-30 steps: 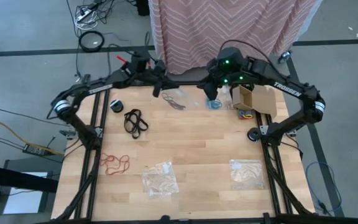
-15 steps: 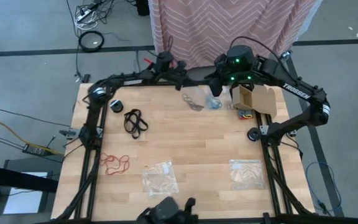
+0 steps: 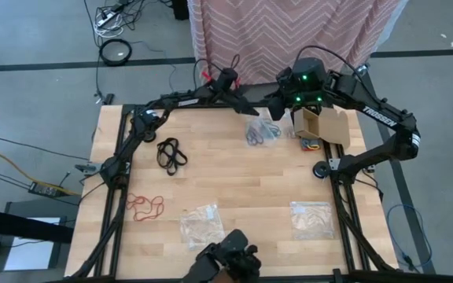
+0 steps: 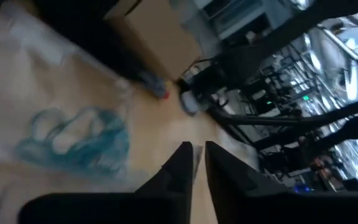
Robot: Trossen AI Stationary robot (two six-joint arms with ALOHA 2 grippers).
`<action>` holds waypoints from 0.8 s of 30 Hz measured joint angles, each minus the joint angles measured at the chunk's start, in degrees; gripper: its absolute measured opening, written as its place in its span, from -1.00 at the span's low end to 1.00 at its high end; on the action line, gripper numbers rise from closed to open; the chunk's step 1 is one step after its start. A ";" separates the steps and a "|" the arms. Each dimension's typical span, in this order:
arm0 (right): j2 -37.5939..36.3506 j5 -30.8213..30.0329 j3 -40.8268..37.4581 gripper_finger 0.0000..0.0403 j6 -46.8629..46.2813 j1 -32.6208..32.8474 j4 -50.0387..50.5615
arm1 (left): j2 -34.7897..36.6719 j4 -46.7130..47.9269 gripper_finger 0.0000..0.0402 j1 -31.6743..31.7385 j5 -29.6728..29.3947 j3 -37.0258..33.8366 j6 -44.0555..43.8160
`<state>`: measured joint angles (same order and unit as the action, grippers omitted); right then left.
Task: Sort rubber bands
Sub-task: Close the bottom center transparent zip bag, then put the right transparent zip bag to the center of the table
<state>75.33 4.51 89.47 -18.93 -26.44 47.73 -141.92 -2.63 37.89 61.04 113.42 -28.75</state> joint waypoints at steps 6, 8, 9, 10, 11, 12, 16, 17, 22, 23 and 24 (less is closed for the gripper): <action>-0.02 0.29 0.00 -0.38 -3.09 0.99 -1.87 | 1.20 -11.52 -0.53 0.64 -3.73 0.13 -3.65; -0.02 0.58 0.00 -0.38 -4.40 1.44 -2.07 | 1.21 -14.81 -0.48 1.17 -5.01 1.08 -7.55; -0.02 0.66 0.00 -0.38 -4.93 1.83 -2.09 | 1.30 -14.81 -0.47 1.29 -5.79 1.23 -7.93; -0.02 0.65 0.00 -0.38 -5.40 2.20 -2.19 | 1.33 -14.78 -0.46 1.47 -6.20 1.27 -7.84; -0.01 0.64 0.00 -0.39 -5.66 2.49 -2.37 | 1.33 -14.57 -0.44 1.55 -6.07 1.28 -7.68; -0.01 0.65 0.00 -0.39 -5.98 2.81 -2.67 | 1.29 -14.58 -0.43 1.57 -5.46 1.20 -7.64; 0.00 0.65 0.00 -0.39 -7.53 3.62 -3.53 | 1.28 -16.21 -0.39 1.42 -1.65 1.19 -7.92; 0.00 0.65 0.00 -0.39 -7.83 3.83 -3.75 | 1.28 -16.59 -0.38 1.38 -1.18 1.19 -8.37; 0.00 0.55 0.00 -0.39 -8.20 4.78 -4.75 | 1.26 -23.79 -0.36 1.57 -0.56 1.15 -14.60; 0.00 0.22 0.00 -0.39 -8.20 4.98 -4.88 | 1.26 -25.89 -0.36 1.59 0.02 1.15 -16.49; 0.00 -0.14 0.00 -0.39 -8.18 5.08 -4.89 | 1.26 -27.81 -0.36 1.57 0.44 1.15 -18.55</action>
<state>75.33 4.37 89.47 -27.11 -21.37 42.84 -140.66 -30.45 39.46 61.49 114.56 -47.30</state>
